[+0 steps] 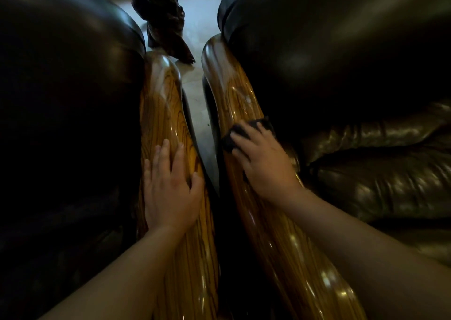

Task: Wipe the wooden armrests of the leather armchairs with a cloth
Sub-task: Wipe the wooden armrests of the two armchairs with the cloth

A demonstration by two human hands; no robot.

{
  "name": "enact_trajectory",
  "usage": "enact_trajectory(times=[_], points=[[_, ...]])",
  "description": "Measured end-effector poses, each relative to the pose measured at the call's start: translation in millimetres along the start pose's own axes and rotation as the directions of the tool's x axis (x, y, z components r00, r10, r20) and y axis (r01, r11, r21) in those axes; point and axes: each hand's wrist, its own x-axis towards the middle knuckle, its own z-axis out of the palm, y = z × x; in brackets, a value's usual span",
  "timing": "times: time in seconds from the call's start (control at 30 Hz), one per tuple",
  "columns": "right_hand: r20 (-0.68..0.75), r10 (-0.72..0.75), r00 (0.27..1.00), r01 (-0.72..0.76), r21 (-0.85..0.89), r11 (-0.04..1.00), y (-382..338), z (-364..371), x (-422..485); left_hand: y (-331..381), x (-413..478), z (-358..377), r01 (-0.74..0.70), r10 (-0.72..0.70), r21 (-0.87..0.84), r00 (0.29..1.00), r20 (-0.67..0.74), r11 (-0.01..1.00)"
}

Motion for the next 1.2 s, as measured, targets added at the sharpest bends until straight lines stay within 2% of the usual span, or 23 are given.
enact_trajectory(times=[0.07,0.1,0.2,0.27,0.33,0.43,0.5,0.57,0.63,0.67,0.73,0.87,0.9,0.93,1.0,1.07,1.13,1.2], points=[[0.047,-0.086,0.995,0.088,-0.042,0.995,9,-4,-26,0,1,-1,0.003,-0.003,-0.003,1.0,0.004,1.0],[0.049,-0.065,0.997,0.066,-0.034,0.997,15,-5,-28,0,1,-1,0.006,-0.006,-0.003,1.0,0.004,1.0],[-0.005,0.155,0.988,-0.155,0.066,0.986,16,-5,7,0,0,-2,0.005,-0.005,-0.004,1.0,0.005,1.0],[-0.009,0.224,0.975,-0.222,0.086,0.971,3,-2,40,1,0,-2,0.004,-0.004,0.002,1.0,0.005,1.0],[0.003,0.171,0.985,-0.171,0.001,0.985,-5,1,51,0,0,-2,0.005,-0.005,0.015,1.0,0.002,1.0],[0.05,-0.044,0.998,0.049,-0.106,0.993,-1,1,17,0,1,-1,-0.005,0.005,0.014,1.0,0.005,1.0],[0.076,-0.088,0.993,0.095,-0.099,0.991,10,-3,-7,0,1,-1,0.002,-0.002,0.019,1.0,0.001,1.0],[0.042,0.053,0.998,-0.052,-0.02,0.998,20,-4,1,-1,1,1,0.01,-0.01,0.017,1.0,-0.003,1.0],[-0.01,0.24,0.971,-0.239,0.075,0.968,15,-2,34,-1,0,2,0.011,-0.011,0.01,1.0,-0.005,1.0],[-0.016,0.276,0.961,-0.273,0.092,0.958,9,-1,52,-1,0,2,0.01,-0.01,0.007,1.0,-0.004,1.0],[-0.008,0.231,0.973,-0.23,0.05,0.972,-6,2,74,-1,0,2,0.011,-0.011,0.006,1.0,-0.004,1.0],[0.025,-0.052,0.998,0.052,-0.018,0.998,-1,1,36,-1,-2,0,0.007,-0.007,-0.004,1.0,-0.001,1.0],[0.036,-0.078,0.996,0.078,-0.008,0.997,5,-1,23,-1,-1,0,0.008,-0.008,-0.003,1.0,-0.001,1.0],[0.021,-0.054,0.998,0.054,0.018,0.998,12,-2,19,-1,-1,0,0.01,-0.01,-0.002,1.0,-0.001,1.0],[-0.06,0.117,0.991,-0.11,0.102,0.989,20,-3,35,-1,-1,1,0.011,-0.011,-0.006,1.0,0.0,1.0],[-0.112,0.276,0.955,-0.257,0.154,0.954,18,0,69,-2,-1,1,0.013,-0.013,-0.008,1.0,-0.004,1.0],[-0.119,0.327,0.937,-0.305,0.174,0.936,11,4,108,-3,-2,2,0.013,-0.013,0.002,1.0,-0.008,1.0],[-0.099,0.291,0.952,-0.279,0.118,0.953,4,5,135,-3,-2,3,0.009,-0.009,0.009,1.0,-0.01,1.0]])
